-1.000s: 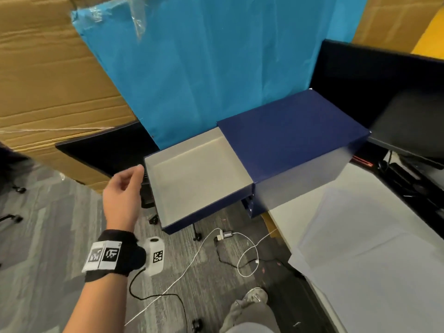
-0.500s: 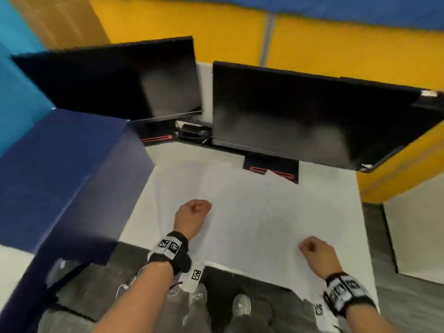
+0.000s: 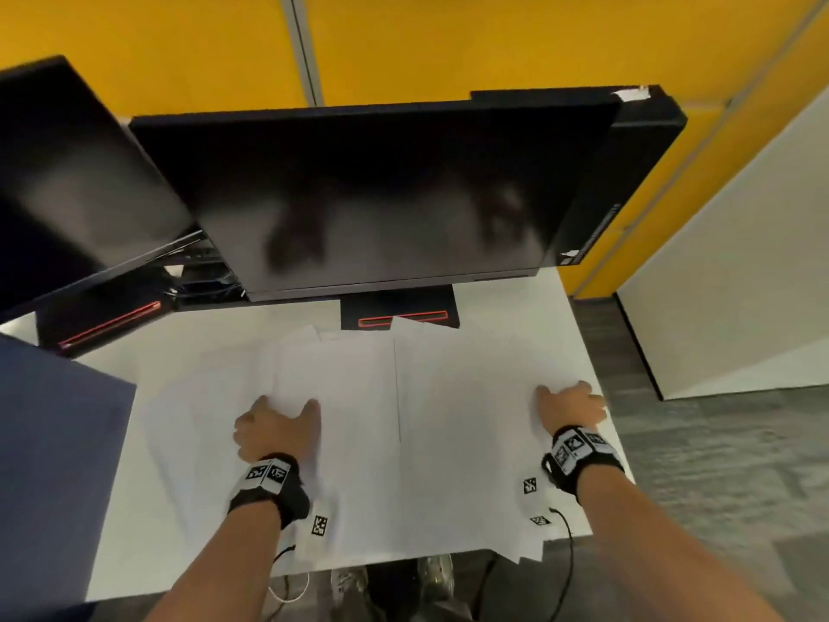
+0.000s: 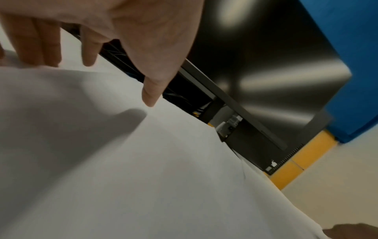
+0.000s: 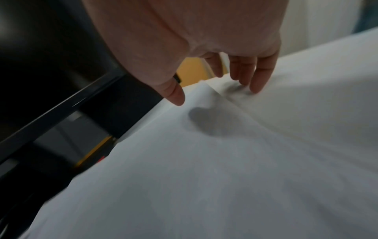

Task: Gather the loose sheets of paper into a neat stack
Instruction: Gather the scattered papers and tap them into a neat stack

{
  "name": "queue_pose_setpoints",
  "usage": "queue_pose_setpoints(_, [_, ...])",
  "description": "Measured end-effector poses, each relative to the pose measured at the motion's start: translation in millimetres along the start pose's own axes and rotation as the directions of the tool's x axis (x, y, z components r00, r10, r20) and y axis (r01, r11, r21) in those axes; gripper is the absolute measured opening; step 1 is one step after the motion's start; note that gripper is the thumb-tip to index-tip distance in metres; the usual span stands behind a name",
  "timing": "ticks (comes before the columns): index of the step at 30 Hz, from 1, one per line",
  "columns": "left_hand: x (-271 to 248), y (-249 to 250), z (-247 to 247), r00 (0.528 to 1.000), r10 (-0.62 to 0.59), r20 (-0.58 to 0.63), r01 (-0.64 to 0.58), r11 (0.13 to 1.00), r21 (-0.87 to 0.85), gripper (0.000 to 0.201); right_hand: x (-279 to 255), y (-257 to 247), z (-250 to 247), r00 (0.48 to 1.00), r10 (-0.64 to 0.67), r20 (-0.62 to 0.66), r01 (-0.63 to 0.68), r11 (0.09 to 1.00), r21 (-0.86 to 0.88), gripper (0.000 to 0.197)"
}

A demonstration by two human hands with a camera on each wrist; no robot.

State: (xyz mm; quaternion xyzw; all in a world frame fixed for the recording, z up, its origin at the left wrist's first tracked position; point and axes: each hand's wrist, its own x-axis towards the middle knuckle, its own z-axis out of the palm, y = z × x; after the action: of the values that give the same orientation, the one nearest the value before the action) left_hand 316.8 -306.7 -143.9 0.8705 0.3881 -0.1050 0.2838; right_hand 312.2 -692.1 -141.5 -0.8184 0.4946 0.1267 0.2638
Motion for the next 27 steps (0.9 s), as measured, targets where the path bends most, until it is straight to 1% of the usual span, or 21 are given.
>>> queue_pose_setpoints(1, [3, -3, -1, 0.999, -0.038, -0.004, 0.038, 0.999, 0.012, 0.094, 6, -2, -1, 0.996, 0.087, 0.014, -0.087, 0.996, 0.019, 0.073])
queue_pose_setpoints(2, [4, -5, 0, 0.998, -0.055, 0.007, 0.055, 0.998, 0.016, 0.096, 11, -4, 1, 0.991, 0.130, 0.026, -0.131, 0.990, 0.043, 0.074])
queue_pose_setpoints(3, [7, -7, 3, 0.998, -0.058, 0.026, 0.057, 0.998, 0.006, 0.095, 13, -9, 4, 0.990, 0.137, 0.039, -0.139, 0.988, 0.071, 0.075])
queue_pose_setpoints(4, [8, -7, 6, 0.997, -0.052, 0.048, 0.053, 0.998, -0.023, 0.092, 14, -14, 10, 0.992, 0.115, 0.055, -0.120, 0.988, 0.094, 0.075])
queue_pose_setpoints(7, [4, 2, 11, 0.993, -0.018, 0.121, 0.037, 0.987, -0.155, 0.078, 8, -34, 31, 0.989, -0.036, 0.145, 0.014, 0.989, 0.147, 0.072])
queue_pose_setpoints(8, [4, 6, 11, 0.990, 0.006, 0.142, 0.023, 0.980, -0.198, 0.072, 3, -41, 37, 0.975, -0.114, 0.192, 0.079, 0.981, 0.180, 0.070])
queue_pose_setpoints(10, [7, 10, 10, 0.984, 0.070, 0.163, -0.027, 0.967, -0.255, 0.063, -5, -50, 44, 0.928, -0.263, 0.265, 0.194, 0.946, 0.259, 0.068])
queue_pose_setpoints(11, [9, 11, 7, 0.981, 0.091, 0.170, -0.044, 0.965, -0.260, 0.060, -7, -52, 44, 0.916, -0.304, 0.261, 0.231, 0.933, 0.276, 0.068])
queue_pose_setpoints(12, [10, 9, 3, 0.978, 0.108, 0.176, -0.061, 0.966, -0.253, 0.058, -8, -51, 41, 0.920, -0.319, 0.229, 0.255, 0.928, 0.272, 0.068])
queue_pose_setpoints(13, [11, 6, 0, 0.975, 0.120, 0.188, -0.077, 0.972, -0.223, 0.056, -8, -48, 38, 0.937, -0.296, 0.187, 0.248, 0.938, 0.242, 0.067])
queue_pose_setpoints(14, [9, 3, -4, 0.970, 0.129, 0.206, -0.090, 0.978, -0.189, 0.053, -8, -42, 36, 0.960, -0.236, 0.154, 0.206, 0.961, 0.185, 0.065])
queue_pose_setpoints(15, [6, 0, -4, 0.964, 0.129, 0.232, -0.097, 0.985, -0.146, 0.051, -11, -36, 34, 0.977, -0.155, 0.147, 0.139, 0.984, 0.115, 0.064])
queue_pose_setpoints(16, [2, -2, -3, 0.957, 0.129, 0.261, -0.104, 0.989, -0.106, 0.049, -17, -31, 34, 0.982, -0.097, 0.159, 0.090, 0.995, 0.053, 0.062])
queue_pose_setpoints(17, [-5, -1, -1, 0.947, 0.124, 0.295, -0.106, 0.991, -0.076, 0.048, -26, -28, 38, 0.980, -0.082, 0.183, 0.080, 0.997, 0.018, 0.061])
queue_pose_setpoints(19, [-19, 5, 12, 0.928, 0.120, 0.353, -0.101, 0.992, -0.071, 0.047, -45, -27, 52, 0.958, -0.144, 0.250, 0.143, 0.990, 0.021, 0.059])
queue_pose_setpoints(21, [-30, 15, 27, 0.911, 0.153, 0.384, -0.108, 0.985, -0.137, 0.043, -59, -31, 66, 0.912, -0.236, 0.335, 0.223, 0.972, 0.078, 0.060])
queue_pose_setpoints(22, [-35, 19, 30, 0.905, 0.180, 0.386, -0.120, 0.978, -0.173, 0.043, -63, -31, 68, 0.895, -0.258, 0.363, 0.229, 0.966, 0.122, 0.061])
queue_pose_setpoints(23, [-40, 22, 30, 0.902, 0.200, 0.382, -0.128, 0.970, -0.206, 0.046, -63, -30, 67, 0.894, -0.268, 0.358, 0.225, 0.961, 0.159, 0.063])
queue_pose_setpoints(24, [-41, 21, 29, 0.906, 0.218, 0.362, -0.144, 0.965, -0.221, 0.051, -61, -26, 65, 0.905, -0.270, 0.330, 0.227, 0.960, 0.165, 0.064])
queue_pose_setpoints(26, [-42, 11, 21, 0.920, 0.233, 0.315, -0.201, 0.971, -0.132, 0.060, -59, -10, 54, 0.930, -0.257, 0.261, 0.234, 0.965, 0.117, 0.062])
queue_pose_setpoints(27, [-44, 4, 16, 0.919, 0.226, 0.322, -0.220, 0.974, -0.056, 0.059, -57, 1, 52, 0.938, -0.244, 0.247, 0.231, 0.970, 0.081, 0.058])
